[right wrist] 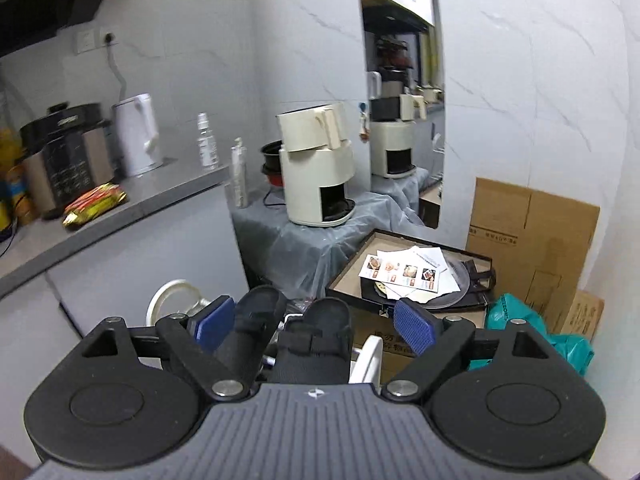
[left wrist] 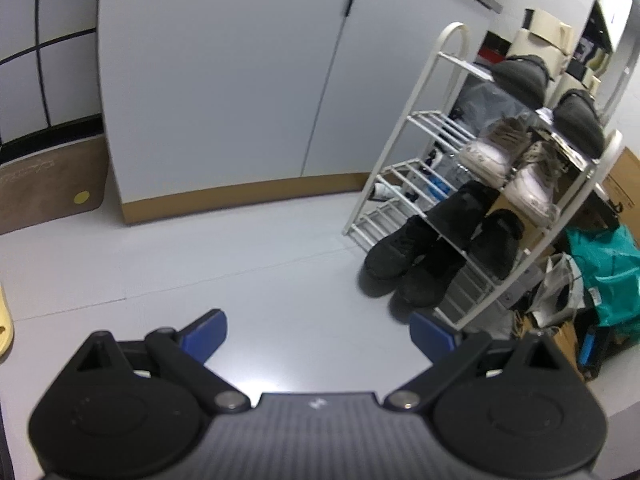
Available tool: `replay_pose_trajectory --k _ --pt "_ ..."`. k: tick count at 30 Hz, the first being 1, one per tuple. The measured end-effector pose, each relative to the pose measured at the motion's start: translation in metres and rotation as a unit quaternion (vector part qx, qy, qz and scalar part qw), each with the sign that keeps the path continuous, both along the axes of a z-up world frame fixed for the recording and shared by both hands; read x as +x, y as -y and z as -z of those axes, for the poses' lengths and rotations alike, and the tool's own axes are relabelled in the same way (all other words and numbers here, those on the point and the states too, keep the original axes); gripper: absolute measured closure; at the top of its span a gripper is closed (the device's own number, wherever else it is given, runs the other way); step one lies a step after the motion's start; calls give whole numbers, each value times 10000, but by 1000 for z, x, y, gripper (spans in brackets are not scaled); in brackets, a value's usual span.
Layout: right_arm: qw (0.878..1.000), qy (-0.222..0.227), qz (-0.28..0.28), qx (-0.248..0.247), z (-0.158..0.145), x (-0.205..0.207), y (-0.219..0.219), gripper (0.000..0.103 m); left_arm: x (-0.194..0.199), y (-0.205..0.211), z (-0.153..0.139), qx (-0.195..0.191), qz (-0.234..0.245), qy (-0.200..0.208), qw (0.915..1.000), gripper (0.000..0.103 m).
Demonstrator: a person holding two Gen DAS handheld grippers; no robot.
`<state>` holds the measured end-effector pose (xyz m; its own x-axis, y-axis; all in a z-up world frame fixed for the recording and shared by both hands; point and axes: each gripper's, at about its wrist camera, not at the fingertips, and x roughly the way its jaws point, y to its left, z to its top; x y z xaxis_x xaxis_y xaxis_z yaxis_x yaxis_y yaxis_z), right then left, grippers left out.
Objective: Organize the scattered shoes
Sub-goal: 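Set the black sandals on the rack's top shelf with the right gripper, then open the right gripper and withdraw it from the rack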
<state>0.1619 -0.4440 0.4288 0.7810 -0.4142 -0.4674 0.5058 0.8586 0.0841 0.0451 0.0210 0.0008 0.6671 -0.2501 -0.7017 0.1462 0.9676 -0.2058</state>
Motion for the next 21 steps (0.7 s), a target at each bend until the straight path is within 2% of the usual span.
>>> replay_pose_trajectory --k 6,11,16,21 --pt "9995 -30 -276 142 8 -42 -13 12 -4 3 -4 -40 31 59 10000 4" --pt "9992 74 -392 -19 12 -75 -38 4 -5 4 -4 22 77 102 9999 4" --pt "9982 159 -575 -5 30 -100 -55 3 -12 4 -8 -23 185 190 9996 4" --pt "9969 51 -698 -357 95 -131 -79 3 -18 2 -12 155 245 336 9990 4"
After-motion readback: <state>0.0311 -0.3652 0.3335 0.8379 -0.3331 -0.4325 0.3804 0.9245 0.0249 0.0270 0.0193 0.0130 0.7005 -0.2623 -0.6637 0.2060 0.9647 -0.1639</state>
